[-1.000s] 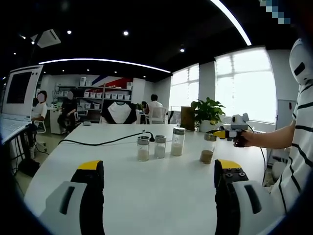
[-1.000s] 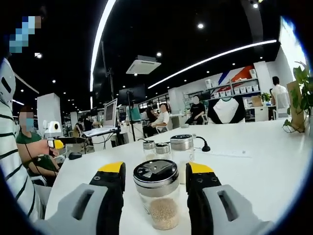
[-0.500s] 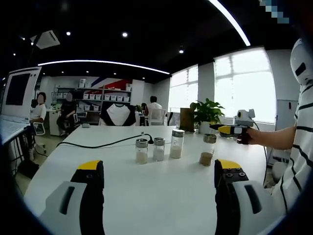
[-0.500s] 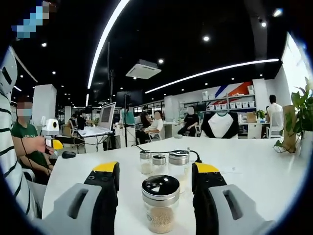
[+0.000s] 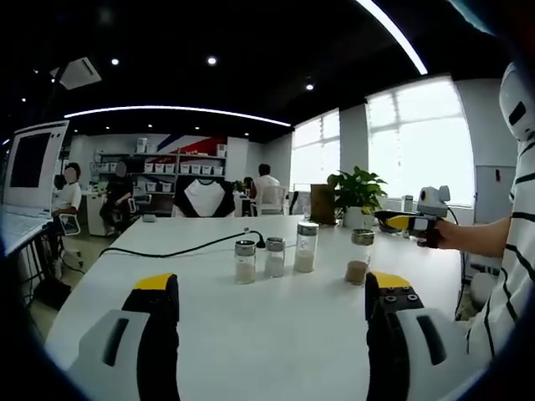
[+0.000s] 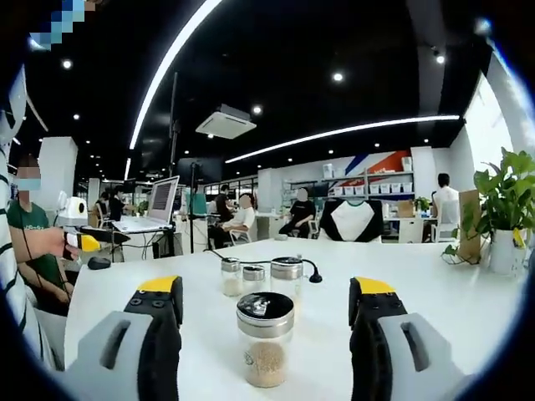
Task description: Rotate the seasoning bottle until the label or dispensing opening points toward the visible target arrow and the bottle remains upright within the marked orientation range
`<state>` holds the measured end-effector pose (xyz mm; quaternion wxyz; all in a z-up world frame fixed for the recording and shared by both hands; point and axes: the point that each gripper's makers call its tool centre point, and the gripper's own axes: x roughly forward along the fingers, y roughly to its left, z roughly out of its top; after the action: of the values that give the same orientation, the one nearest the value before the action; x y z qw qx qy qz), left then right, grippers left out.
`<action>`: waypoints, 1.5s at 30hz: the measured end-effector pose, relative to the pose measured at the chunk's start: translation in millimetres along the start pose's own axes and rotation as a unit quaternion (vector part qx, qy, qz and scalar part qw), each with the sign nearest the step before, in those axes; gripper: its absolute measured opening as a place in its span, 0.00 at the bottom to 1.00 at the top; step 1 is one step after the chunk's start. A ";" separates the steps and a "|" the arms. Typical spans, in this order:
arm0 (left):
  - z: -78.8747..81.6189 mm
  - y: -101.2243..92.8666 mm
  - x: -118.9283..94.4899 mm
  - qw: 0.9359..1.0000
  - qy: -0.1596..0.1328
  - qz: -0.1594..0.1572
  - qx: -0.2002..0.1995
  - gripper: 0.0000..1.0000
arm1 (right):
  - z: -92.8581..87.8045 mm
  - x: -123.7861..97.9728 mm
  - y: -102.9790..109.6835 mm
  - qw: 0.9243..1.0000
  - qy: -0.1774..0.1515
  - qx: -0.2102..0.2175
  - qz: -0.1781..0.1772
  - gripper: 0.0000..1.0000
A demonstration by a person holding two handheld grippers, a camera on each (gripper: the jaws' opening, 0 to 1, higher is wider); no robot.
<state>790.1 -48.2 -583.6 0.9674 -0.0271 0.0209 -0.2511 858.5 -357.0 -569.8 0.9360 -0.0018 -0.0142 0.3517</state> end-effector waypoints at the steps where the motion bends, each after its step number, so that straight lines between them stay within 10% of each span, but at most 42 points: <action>1: 1.5 0.6 0.6 1.000 -0.002 0.001 -0.001 0.97 | -0.8 -1.4 -0.4 1.000 0.001 -0.001 -0.003 0.86; 45: 16.9 -0.3 11.1 0.999 -0.026 0.007 0.027 0.97 | -50.8 -31.4 5.8 0.998 0.057 -0.005 -0.034 0.97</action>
<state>800.5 -53.2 -567.1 0.9697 -0.0077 -0.0109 -0.2440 832.5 -373.0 -621.5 0.9465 -0.0260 0.0378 0.3194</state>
